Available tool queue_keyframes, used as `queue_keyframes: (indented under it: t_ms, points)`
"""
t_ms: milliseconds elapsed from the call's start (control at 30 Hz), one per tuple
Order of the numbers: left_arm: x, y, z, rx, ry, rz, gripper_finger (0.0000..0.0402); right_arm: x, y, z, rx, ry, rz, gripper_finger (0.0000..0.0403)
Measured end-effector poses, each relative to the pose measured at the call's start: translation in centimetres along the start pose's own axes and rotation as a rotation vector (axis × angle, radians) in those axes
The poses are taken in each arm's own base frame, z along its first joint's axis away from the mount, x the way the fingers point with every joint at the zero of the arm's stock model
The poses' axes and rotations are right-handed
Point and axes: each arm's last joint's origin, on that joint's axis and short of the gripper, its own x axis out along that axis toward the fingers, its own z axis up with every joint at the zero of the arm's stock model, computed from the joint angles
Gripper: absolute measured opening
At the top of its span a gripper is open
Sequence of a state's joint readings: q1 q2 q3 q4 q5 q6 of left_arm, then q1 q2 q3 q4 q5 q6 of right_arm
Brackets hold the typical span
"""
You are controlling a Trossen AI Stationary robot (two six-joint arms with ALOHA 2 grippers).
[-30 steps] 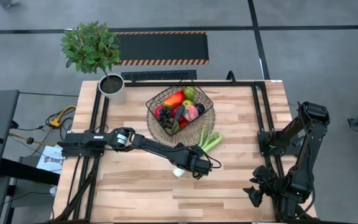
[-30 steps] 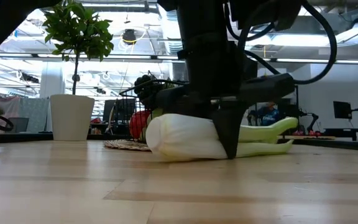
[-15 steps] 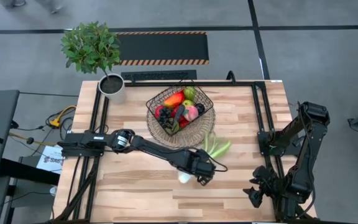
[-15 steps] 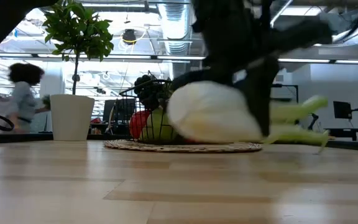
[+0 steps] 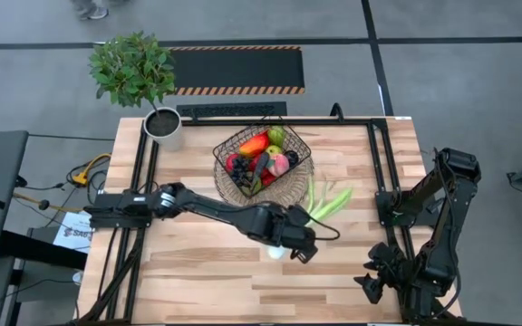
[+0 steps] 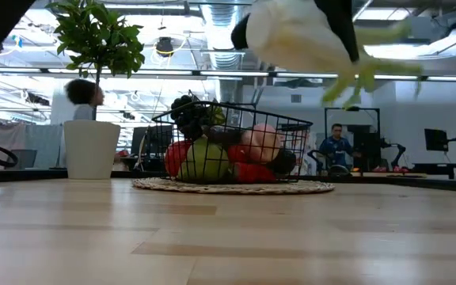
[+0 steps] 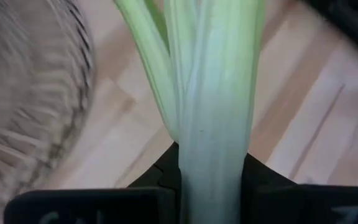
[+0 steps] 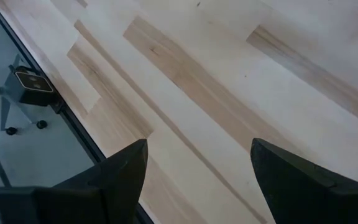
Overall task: Build produce basket
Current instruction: Put the green celery into the wire basket
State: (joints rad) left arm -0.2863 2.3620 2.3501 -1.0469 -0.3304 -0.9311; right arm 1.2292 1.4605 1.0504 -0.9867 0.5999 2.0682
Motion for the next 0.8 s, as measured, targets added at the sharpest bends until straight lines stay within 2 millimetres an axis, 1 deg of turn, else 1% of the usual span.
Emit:
queue_keyframes:
  t_ms: [233,433,500,600,733,800]
  points:
    - [-4.0,0.9,2.0,-0.004,-0.126,0.016,0.0051,0.0,0.0,0.0,0.002,-0.001,-0.001,0.0305]
    - [-8.9,1.9,4.2,-0.028,-0.226,-0.057,0.0052,0.0,0.0,0.0,0.001,-0.001,-0.001,0.0305]
    - [-10.8,2.1,4.9,-0.040,-0.268,-0.106,0.0052,0.0,0.0,0.0,0.001,-0.001,-0.001,0.0305]
    - [-14.4,2.6,5.9,-0.042,-0.320,-0.215,0.0052,0.0,0.0,0.0,0.001,-0.001,-0.001,0.0305]
    - [-19.7,3.0,6.7,0.019,-0.341,-0.470,0.0052,0.0,0.0,0.1,-0.001,-0.004,-0.004,0.0305]
    - [-22.7,3.1,6.7,0.059,-0.375,-0.617,0.0052,0.0,0.0,0.1,-0.004,-0.009,-0.007,0.0305]
